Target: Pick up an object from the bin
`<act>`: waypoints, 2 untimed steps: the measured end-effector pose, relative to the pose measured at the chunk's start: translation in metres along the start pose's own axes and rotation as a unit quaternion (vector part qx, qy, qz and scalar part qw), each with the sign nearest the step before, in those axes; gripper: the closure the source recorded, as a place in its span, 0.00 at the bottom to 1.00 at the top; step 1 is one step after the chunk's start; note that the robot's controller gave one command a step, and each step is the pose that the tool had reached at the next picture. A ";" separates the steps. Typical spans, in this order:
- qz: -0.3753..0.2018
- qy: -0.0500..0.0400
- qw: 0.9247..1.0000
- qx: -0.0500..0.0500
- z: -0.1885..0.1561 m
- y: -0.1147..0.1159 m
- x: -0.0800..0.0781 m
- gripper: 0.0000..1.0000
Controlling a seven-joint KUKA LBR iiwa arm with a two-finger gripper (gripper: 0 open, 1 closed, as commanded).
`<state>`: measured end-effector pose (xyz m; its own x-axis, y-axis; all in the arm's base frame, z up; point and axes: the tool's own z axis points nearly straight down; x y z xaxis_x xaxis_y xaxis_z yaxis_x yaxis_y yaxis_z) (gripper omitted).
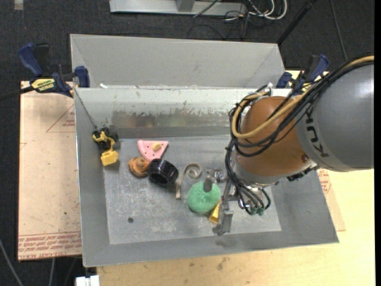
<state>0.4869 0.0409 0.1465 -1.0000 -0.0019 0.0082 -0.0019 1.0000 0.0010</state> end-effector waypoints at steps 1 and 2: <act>0.001 -0.004 1.000 0.000 -0.004 0.000 -0.002 0.00; 0.025 -0.008 1.000 -0.001 0.048 0.023 -0.042 0.00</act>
Offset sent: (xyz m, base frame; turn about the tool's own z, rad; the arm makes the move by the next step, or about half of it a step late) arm 0.0477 0.0289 -0.0648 0.0609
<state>0.5280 0.0644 0.0983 -0.9988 0.0472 -0.0085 0.0472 0.9989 0.0025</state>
